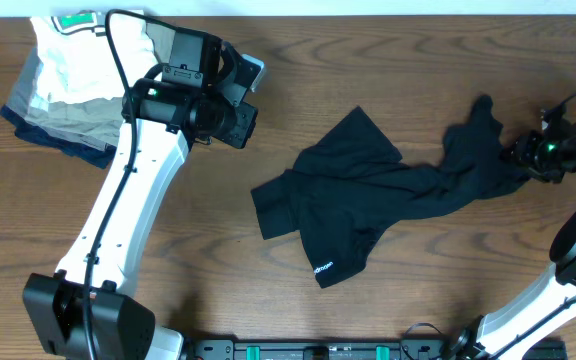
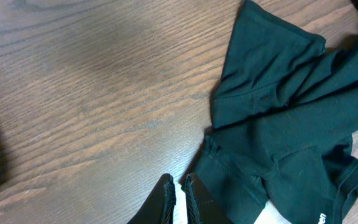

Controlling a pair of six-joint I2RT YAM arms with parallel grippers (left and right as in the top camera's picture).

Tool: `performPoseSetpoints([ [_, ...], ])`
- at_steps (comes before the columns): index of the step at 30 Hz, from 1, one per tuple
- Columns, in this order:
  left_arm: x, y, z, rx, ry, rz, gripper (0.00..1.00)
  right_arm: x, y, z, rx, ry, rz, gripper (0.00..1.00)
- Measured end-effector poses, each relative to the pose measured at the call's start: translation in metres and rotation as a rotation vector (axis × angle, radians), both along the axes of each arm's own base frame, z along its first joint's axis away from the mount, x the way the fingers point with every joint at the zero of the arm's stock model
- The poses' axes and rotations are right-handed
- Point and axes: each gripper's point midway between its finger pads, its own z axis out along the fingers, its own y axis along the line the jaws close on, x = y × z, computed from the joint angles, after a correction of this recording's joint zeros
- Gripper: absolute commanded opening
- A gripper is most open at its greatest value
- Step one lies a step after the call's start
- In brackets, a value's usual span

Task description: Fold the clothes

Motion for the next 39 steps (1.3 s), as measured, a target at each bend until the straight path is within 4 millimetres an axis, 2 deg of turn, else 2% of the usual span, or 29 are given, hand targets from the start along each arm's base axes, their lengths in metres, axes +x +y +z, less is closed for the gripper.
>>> performPoseSetpoints([
  [7, 0.0, 0.0, 0.0, 0.0, -0.001, 0.0, 0.1, 0.0, 0.0, -0.007, -0.011, -0.016, 0.016, 0.19],
  [9, 0.0, 0.0, 0.0, 0.0, -0.001, 0.0, 0.1, -0.001, 0.001, -0.007, -0.009, -0.012, 0.018, 0.17],
  [10, 0.0, 0.0, 0.0, 0.0, -0.002, 0.0, 0.1, -0.003, 0.002, -0.007, -0.004, -0.005, 0.017, 0.19],
  [12, 0.0, 0.0, 0.0, 0.0, -0.001, 0.0, 0.1, -0.008, 0.005, -0.008, 0.01, 0.017, 0.017, 0.35],
  [13, 0.0, 0.0, 0.0, 0.0, -0.002, 0.0, 0.1, -0.01, 0.007, -0.008, 0.017, 0.027, 0.017, 0.4],
  [16, 0.0, 0.0, 0.0, 0.0, -0.002, 0.0, 0.1, -0.014, 0.009, -0.009, 0.024, 0.041, 0.025, 0.47],
  [20, 0.0, 0.0, 0.0, 0.0, -0.002, 0.0, 0.1, -0.016, 0.009, -0.009, 0.021, 0.051, 0.025, 0.5],
  [28, 0.0, 0.0, 0.0, 0.0, -0.002, 0.0, 0.11, -0.02, 0.003, -0.011, -0.014, 0.076, 0.02, 0.49],
  [33, 0.0, 0.0, 0.0, 0.0, -0.002, 0.0, 0.1, -0.022, 0.0, -0.012, -0.033, 0.085, 0.02, 0.41],
  [39, 0.001, 0.0, 0.001, -0.001, -0.005, 0.0, 0.1, -0.024, -0.004, -0.013, -0.054, 0.097, 0.018, 0.06],
])
